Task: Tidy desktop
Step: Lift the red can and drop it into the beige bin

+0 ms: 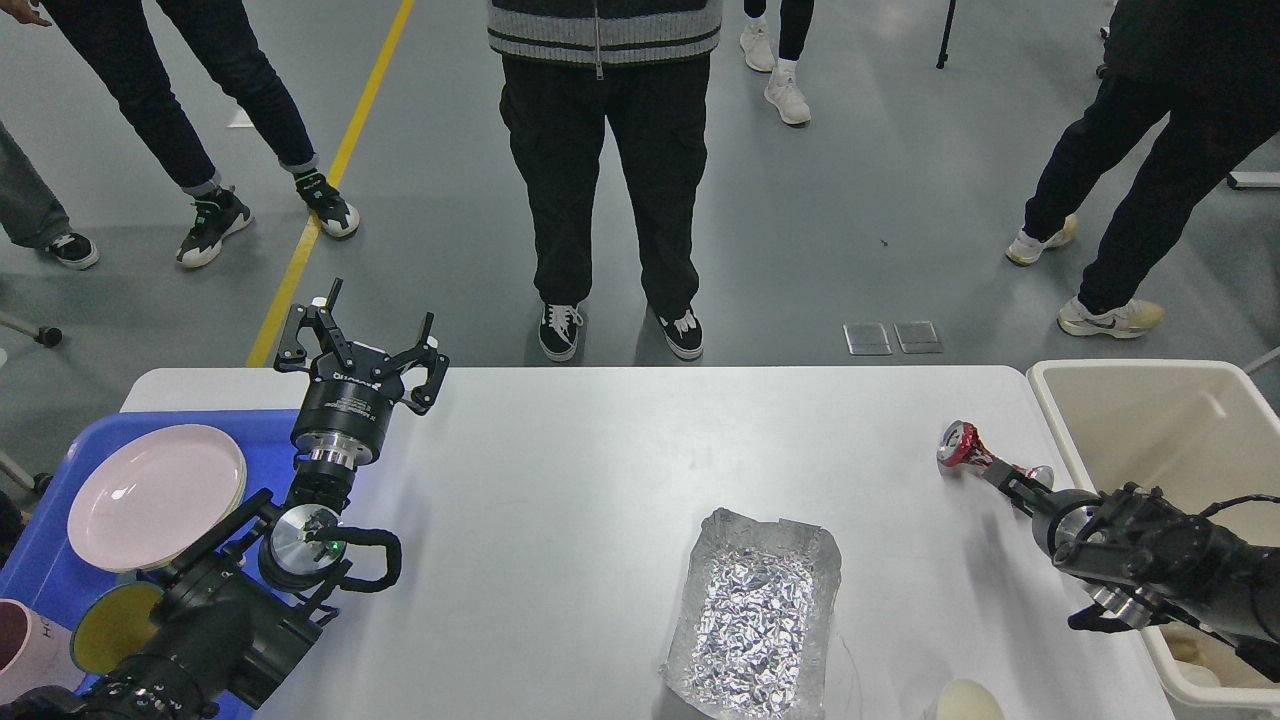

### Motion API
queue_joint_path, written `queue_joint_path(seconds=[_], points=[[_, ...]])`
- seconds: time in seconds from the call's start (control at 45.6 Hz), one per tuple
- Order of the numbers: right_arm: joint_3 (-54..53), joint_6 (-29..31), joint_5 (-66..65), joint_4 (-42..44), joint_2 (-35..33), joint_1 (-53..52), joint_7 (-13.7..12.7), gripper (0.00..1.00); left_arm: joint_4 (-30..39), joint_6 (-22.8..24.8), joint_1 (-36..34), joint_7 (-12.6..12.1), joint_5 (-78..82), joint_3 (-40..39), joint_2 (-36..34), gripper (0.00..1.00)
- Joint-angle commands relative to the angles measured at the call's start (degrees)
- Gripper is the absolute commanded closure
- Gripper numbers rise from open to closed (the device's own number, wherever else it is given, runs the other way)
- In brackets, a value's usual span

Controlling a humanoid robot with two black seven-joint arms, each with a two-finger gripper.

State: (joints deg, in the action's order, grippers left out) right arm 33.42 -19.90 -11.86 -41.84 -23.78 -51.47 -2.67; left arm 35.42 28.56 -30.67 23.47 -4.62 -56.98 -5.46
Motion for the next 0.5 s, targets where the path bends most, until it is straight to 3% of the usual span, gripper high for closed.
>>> queue_joint_path(seconds=[0.0, 0.482], points=[[-0.03, -0.66, 0.00, 3.34, 1.98, 1.20, 0.04, 0.12, 0.00, 0.00, 0.00, 0.00, -0.03, 0.03, 0.01, 0.04], [-0.46, -2.86, -0.09, 7.56, 4.80, 4.10, 0.39, 0.37, 0.00, 0.00, 0.00, 0.00, -0.03, 0.03, 0.01, 0.04]])
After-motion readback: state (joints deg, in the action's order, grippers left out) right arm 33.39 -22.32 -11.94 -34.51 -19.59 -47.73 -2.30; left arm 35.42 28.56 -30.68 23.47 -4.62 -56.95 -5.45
